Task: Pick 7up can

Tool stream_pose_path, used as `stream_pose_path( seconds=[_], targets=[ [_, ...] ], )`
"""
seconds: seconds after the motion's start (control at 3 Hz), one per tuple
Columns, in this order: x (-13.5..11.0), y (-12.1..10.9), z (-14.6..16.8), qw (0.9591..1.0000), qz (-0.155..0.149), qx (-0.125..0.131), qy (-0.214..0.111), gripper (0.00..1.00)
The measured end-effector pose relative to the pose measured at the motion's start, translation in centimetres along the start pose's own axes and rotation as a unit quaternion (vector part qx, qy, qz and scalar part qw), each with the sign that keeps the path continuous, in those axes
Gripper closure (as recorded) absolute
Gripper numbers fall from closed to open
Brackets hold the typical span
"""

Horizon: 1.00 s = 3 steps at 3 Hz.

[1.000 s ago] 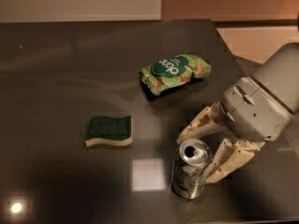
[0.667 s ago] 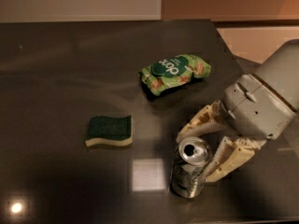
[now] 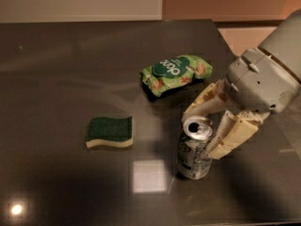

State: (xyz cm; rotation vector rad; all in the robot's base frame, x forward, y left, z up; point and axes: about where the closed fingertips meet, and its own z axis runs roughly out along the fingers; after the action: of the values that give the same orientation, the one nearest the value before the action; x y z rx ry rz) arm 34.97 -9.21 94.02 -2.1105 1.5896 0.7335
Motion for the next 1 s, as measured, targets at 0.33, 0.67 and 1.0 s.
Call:
stream_pose_path(
  seconds=[0.33, 0.67, 1.0],
  targets=[
    [-0.6, -2.2, -2.3, 0.9996, 0.026, 0.011, -0.002, 1.00],
    [-1.3, -3.9, -4.5, 0.9984, 0.043, 0.030, -0.021, 1.00],
    [-2.2, -4.7, -5.9, 0.9966, 0.053, 0.043, -0.046, 1.00]
  ],
)
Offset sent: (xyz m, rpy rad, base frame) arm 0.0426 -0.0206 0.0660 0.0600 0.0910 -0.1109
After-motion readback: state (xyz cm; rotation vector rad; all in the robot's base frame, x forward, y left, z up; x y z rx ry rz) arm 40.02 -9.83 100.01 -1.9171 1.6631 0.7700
